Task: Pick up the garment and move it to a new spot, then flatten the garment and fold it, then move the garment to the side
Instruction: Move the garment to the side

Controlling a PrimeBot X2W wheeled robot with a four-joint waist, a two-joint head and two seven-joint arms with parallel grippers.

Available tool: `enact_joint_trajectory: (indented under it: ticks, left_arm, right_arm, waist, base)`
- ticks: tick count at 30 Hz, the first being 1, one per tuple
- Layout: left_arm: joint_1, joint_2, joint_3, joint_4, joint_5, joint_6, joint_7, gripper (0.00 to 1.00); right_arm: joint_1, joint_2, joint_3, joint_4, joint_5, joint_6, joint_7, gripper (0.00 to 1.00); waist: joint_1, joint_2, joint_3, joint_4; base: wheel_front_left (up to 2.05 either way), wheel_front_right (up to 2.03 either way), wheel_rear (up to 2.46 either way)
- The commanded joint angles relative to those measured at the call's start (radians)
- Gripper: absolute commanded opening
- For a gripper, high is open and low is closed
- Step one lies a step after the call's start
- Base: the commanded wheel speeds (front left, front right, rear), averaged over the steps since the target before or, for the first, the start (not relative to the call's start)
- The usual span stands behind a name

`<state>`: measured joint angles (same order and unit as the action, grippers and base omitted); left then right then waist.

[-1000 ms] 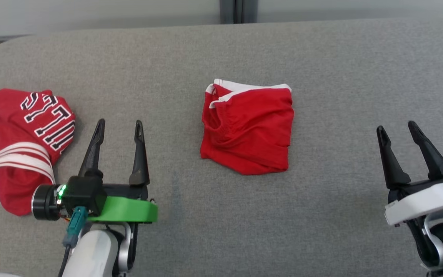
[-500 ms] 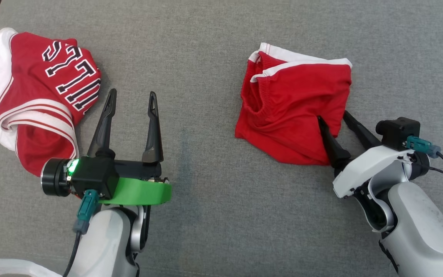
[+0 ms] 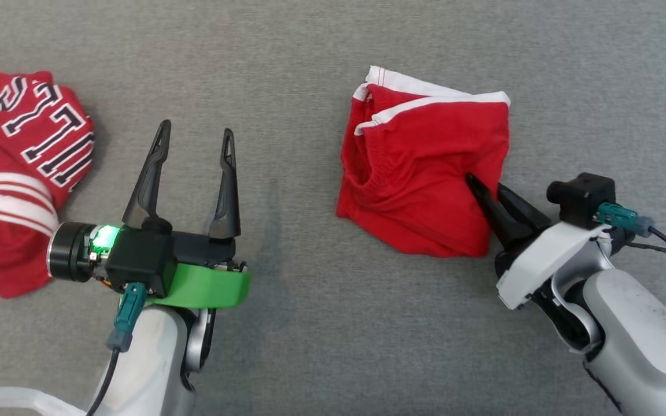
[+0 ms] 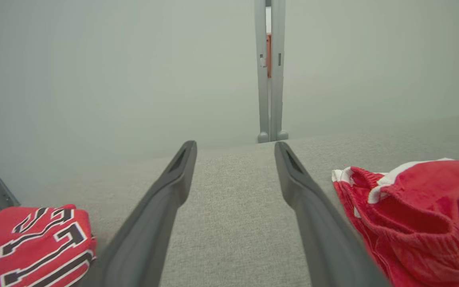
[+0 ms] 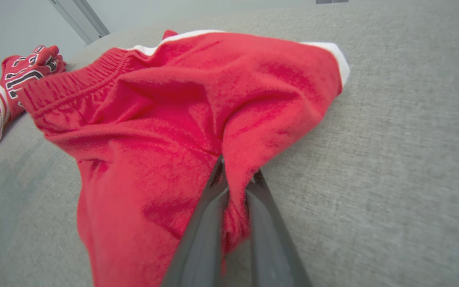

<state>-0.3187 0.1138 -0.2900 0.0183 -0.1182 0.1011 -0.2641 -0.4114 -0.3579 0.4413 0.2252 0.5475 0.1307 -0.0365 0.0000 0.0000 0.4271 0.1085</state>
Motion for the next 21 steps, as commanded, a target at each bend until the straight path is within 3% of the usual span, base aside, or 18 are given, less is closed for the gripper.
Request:
enact_joint_trajectory:
  ticks: [1, 7, 10, 15, 21]
  left_arm:
    - [-0.028, 0.015, -0.006, -0.006, 0.012, -0.008, 0.000, 1.00]
    - [-0.092, 0.031, -0.071, -0.049, 0.054, -0.050, 0.054, 1.00]
    - [-0.133, 0.032, -0.109, -0.072, 0.073, -0.076, 0.086, 1.00]
    - [-0.219, 0.020, -0.168, -0.098, 0.108, -0.115, 0.119, 1.00]
    - [-0.311, -0.003, -0.226, -0.125, 0.131, -0.145, 0.123, 1.00]
  right_arm:
    - [0.008, -0.036, 0.019, -0.016, 0.015, 0.000, -0.020, 0.00]
    - [-0.056, -0.187, 0.058, 0.009, 0.080, -0.001, -0.075, 0.00]
    - [-0.113, -0.267, 0.084, 0.051, 0.120, -0.001, -0.094, 0.00]
    - [-0.265, -0.392, 0.141, 0.147, 0.153, -0.001, -0.126, 0.00]
    - [-0.460, -0.524, 0.175, 0.271, 0.126, -0.001, -0.166, 0.00]
  waist:
    - [0.0000, 0.0000, 0.029, -0.136]
    - [0.0000, 0.0000, 0.104, -0.279]
    - [0.0000, 0.0000, 0.155, -0.316]
    - [0.0000, 0.0000, 0.251, -0.323]
    - [0.0000, 0.0000, 0.341, -0.280]
  base:
    - [0.00, 0.00, 0.00]
    - [0.00, 0.00, 0.00]
    - [0.00, 0.00, 0.00]
    - [0.00, 0.00, 0.00]
    - [0.00, 0.00, 0.00]
